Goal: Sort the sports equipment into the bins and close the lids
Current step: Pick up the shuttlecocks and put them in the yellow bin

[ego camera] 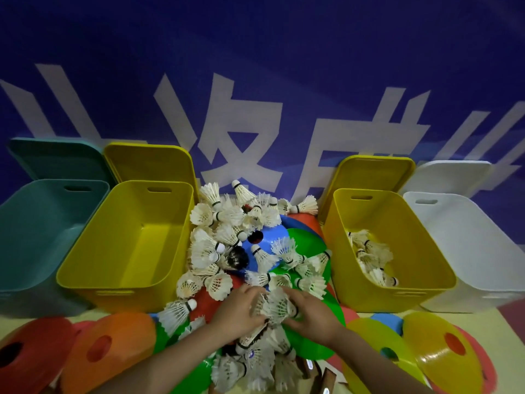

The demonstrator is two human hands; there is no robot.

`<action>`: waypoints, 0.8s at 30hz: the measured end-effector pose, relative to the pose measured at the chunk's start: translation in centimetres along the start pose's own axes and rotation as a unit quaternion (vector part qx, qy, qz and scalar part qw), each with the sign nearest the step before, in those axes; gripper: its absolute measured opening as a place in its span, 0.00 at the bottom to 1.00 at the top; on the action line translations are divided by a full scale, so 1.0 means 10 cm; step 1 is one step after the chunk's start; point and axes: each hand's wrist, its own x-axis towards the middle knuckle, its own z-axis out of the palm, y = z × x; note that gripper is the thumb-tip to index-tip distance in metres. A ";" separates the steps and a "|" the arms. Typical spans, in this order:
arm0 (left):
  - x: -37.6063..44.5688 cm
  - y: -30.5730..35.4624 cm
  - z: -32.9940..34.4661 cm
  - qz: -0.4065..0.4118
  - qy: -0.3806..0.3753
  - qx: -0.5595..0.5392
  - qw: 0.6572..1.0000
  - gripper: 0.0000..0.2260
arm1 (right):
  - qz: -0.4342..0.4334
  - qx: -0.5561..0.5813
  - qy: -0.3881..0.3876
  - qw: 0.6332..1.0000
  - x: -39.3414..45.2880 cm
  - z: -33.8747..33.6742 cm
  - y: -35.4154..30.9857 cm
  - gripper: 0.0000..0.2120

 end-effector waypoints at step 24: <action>0.42 0.20 -0.74 0.041 0.103 -0.200 0.974 0.22 | 0.008 0.139 0.190 0.972 0.05 -1.15 0.09 0.26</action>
